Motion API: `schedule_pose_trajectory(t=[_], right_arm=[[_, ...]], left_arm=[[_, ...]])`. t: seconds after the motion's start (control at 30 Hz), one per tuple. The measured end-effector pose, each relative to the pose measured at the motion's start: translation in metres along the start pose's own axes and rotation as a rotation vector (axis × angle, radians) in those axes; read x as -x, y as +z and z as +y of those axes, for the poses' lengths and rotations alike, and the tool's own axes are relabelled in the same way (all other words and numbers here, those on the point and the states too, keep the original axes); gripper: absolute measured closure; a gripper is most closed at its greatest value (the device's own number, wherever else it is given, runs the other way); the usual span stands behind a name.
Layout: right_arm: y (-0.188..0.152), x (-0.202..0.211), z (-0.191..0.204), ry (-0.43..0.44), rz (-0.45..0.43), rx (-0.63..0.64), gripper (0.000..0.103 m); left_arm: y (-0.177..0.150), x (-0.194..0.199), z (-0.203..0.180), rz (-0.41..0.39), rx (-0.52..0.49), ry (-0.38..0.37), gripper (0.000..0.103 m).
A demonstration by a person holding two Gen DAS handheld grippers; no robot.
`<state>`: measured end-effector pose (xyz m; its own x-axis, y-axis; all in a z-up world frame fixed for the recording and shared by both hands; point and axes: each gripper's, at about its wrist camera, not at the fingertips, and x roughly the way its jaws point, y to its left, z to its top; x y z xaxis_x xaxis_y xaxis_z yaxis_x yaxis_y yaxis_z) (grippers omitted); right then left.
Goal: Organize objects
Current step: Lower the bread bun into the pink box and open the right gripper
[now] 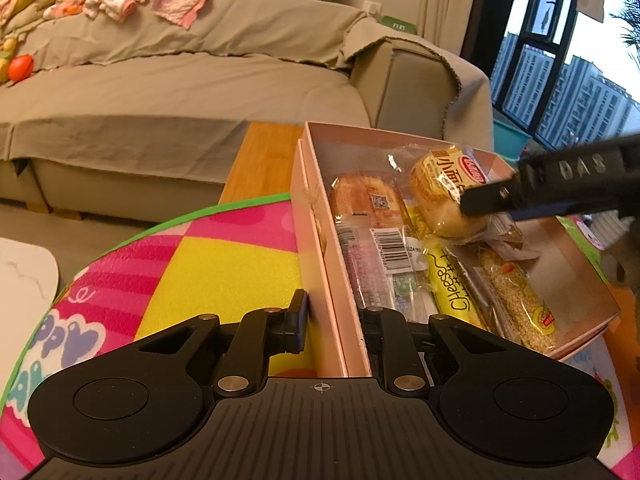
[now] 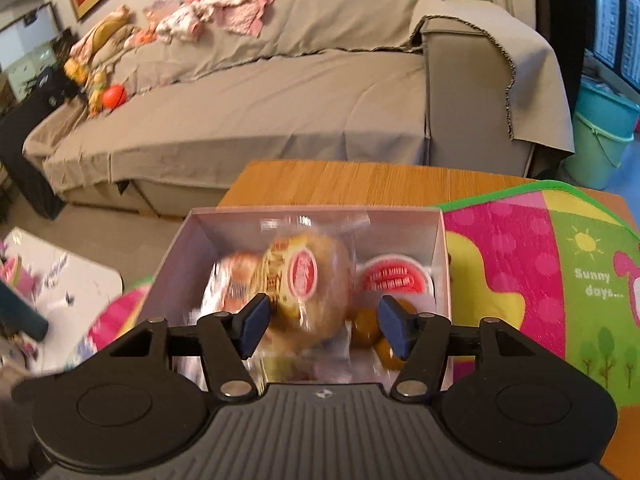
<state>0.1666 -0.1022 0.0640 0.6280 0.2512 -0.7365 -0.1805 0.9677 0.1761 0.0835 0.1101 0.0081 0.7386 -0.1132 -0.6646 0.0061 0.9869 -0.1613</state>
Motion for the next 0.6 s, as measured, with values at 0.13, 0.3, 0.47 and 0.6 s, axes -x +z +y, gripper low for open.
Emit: schedule_pose_trajectory(t=[0.13,0.3,0.47,0.6], right_arm=[[-0.007,0.011,0.002,-0.021,-0.011,0.024,0.042],[-0.011,0.03,0.009,-0.058,-0.078,0.087,0.042],[0.0,0.031,0.015,-0.054,-0.125,0.099,0.042],[0.009,0.009,0.029,-0.045,-0.105,0.128,0.042]], left_arm=[[0.0,0.0,0.0,0.0,0.002,0.001,0.084],[0.0,0.0,0.0,0.0,0.002,0.001,0.084],[0.0,0.0,0.0,0.0,0.0,0.001,0.083],[0.0,0.0,0.0,0.0,-0.002,-0.002,0.083]])
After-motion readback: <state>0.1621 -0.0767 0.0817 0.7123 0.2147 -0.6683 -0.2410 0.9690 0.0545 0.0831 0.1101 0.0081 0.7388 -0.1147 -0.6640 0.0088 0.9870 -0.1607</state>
